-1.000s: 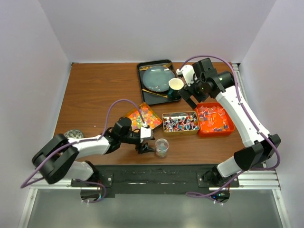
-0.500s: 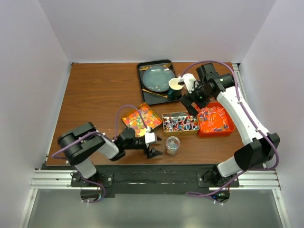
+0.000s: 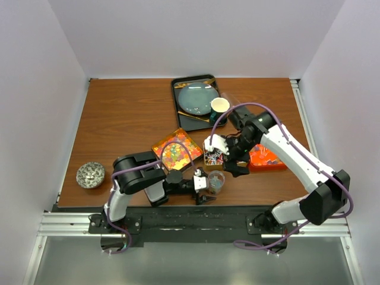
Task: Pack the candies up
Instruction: Move the packing bottle to the center of the board, then screw the bottle lid onto the packing bottle.
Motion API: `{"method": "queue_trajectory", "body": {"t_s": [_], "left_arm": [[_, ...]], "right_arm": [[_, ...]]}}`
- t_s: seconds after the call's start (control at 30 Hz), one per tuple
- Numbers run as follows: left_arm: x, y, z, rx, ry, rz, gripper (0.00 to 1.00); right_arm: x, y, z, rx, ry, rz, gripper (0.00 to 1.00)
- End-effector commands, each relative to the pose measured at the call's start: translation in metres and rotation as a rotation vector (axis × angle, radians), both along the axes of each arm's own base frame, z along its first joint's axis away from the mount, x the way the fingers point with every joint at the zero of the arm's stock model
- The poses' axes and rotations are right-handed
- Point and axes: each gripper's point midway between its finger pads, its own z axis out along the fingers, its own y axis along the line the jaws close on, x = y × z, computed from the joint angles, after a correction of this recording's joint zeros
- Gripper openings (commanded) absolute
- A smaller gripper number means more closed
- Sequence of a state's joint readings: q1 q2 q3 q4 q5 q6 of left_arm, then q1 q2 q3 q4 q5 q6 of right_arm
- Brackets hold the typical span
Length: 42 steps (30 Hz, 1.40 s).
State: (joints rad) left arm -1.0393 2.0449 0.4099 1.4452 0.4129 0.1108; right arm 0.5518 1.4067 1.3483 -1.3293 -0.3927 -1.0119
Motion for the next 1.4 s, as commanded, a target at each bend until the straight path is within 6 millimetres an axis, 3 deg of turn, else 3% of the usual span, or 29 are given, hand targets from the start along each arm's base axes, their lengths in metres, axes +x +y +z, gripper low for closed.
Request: {"method": "queue_trajectory", "body": {"t_s": [0.0,0.2,0.37,0.47,0.53,0.7,0.93,1.17,1.37], "left_arm": [[0.022,-0.010,0.045,-0.202,-0.177,0.110,0.84],[0.028,-0.005,0.031,-0.169,-0.156,0.151,0.74],[0.027,-0.004,0.028,-0.160,-0.140,0.152,0.51],[0.027,-0.005,0.024,-0.148,-0.128,0.154,0.47],[0.027,-0.005,0.021,-0.140,-0.118,0.157,0.38],[0.028,-0.004,0.017,-0.132,-0.110,0.163,0.30],[0.032,-0.002,0.007,-0.099,-0.082,0.192,0.00],[0.033,-0.002,0.006,-0.100,-0.060,0.195,0.00],[0.039,0.000,0.004,-0.096,-0.043,0.207,0.00]], "right_arm": [[-0.003,0.022,0.000,0.071,-0.028,0.166,0.94],[-0.010,0.044,-0.013,0.115,-0.045,0.291,0.94],[-0.025,0.063,-0.020,0.165,-0.004,0.367,0.94],[-0.035,0.069,-0.021,0.170,0.014,0.400,0.94],[-0.039,0.069,-0.022,0.173,0.010,0.412,0.94],[-0.045,0.063,-0.032,0.141,0.036,0.428,0.94],[-0.048,0.051,-0.035,0.099,0.031,0.442,0.93],[-0.058,0.013,-0.053,-0.035,0.028,0.416,0.91],[-0.067,-0.011,-0.045,-0.089,-0.010,0.345,0.91]]}}
